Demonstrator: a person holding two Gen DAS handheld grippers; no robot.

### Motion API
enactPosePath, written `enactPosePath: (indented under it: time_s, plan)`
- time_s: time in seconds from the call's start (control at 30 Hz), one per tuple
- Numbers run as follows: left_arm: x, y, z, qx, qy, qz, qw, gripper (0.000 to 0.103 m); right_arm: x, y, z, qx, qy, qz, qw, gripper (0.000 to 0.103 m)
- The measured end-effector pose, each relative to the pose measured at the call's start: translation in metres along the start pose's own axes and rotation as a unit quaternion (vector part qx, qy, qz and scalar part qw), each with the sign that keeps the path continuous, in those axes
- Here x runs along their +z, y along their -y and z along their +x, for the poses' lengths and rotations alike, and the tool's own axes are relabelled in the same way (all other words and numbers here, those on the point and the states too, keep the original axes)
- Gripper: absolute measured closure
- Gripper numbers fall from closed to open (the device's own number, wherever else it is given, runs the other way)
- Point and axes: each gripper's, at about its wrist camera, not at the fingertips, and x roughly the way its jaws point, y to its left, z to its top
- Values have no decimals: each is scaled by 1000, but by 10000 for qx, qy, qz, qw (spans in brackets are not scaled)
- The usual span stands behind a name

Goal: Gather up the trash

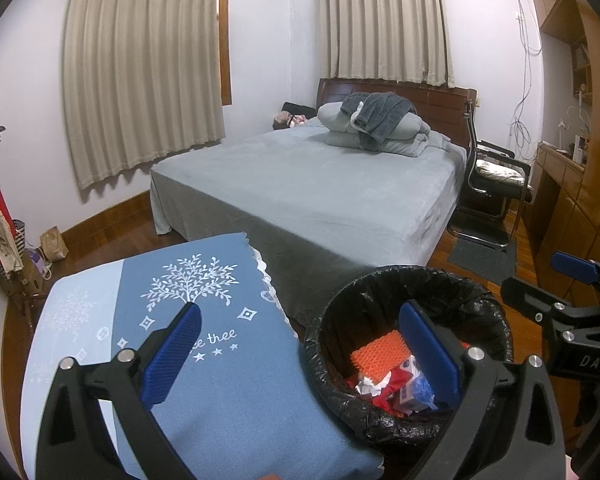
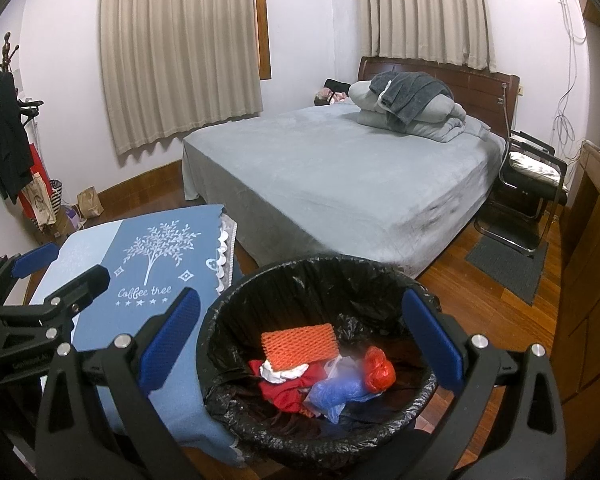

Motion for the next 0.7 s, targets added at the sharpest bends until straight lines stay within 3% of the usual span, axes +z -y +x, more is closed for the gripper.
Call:
enactPosePath:
  time_s: [0.7]
  plan:
    - [0,-2,-1,-7,3,3,10000,6,2,0,0,-2,-11,2,10000,5]
